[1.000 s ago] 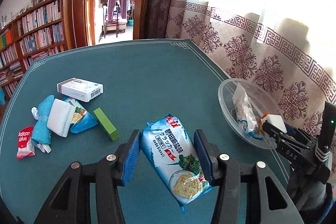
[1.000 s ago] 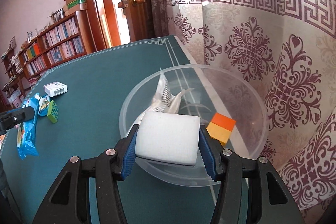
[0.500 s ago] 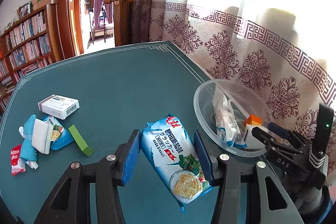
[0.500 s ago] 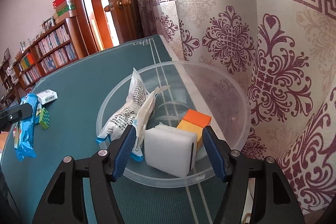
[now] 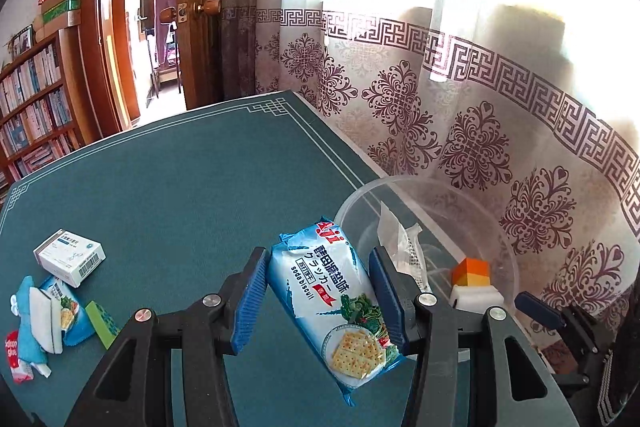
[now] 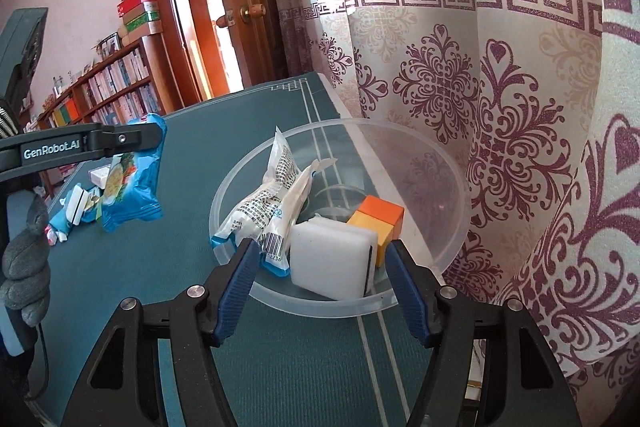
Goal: Organize objects
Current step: 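Lower the blue cracker packet into the bowl and open the left gripper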
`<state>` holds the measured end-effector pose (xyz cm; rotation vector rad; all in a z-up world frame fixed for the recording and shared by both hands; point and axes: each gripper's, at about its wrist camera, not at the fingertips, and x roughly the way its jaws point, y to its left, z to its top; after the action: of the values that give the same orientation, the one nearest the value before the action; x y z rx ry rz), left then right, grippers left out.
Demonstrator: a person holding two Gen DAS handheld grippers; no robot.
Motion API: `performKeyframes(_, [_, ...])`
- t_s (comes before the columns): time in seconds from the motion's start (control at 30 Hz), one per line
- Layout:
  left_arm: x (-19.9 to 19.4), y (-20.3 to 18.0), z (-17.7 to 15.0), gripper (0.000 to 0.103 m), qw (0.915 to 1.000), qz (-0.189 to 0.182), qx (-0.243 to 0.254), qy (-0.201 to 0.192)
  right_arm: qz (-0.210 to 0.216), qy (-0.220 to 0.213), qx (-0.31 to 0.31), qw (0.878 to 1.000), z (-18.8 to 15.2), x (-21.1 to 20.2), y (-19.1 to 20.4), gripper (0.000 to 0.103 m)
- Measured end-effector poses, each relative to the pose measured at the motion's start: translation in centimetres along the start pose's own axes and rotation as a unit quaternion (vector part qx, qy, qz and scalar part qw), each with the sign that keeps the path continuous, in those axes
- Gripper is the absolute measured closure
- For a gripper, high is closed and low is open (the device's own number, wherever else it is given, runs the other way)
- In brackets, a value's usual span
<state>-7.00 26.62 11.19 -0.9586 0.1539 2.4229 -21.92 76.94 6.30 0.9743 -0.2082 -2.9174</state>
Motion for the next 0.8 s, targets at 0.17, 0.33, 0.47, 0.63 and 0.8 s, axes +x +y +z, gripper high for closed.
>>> performKeyframes(0.17, [2.0,-1.4,0.8,0.049,0.9998,0.001,0.018,0.006,0.008,0.003,0.005,1.0,-0.1,0.2,-0.1,0.036])
performKeyframes(0.33, [4.1,-2.9,1.5,0.049,0.9991,-0.005,0.04,0.01,0.014,0.005,0.007,1.0,-0.1,0.4,-0.2,0.036])
performKeyframes(0.47, [5.1,-3.3,1.8,0.047,0.9988,-0.03,0.038,0.007,0.012,0.004,0.005,1.0,-0.2,0.4,-0.1,0.036])
performKeyframes(0.63, [5.2,-2.7,1.7,0.025,0.9988,-0.041,0.025,0.002,0.014,0.008,0.005,1.0,-0.3,0.5,0.0,0.036])
performKeyframes(0.8, [5.2,-1.7,0.9,0.022,0.9994,-0.033,0.01,0.011,0.012,0.004,0.004,1.0,-0.3,0.4,0.1,0.036])
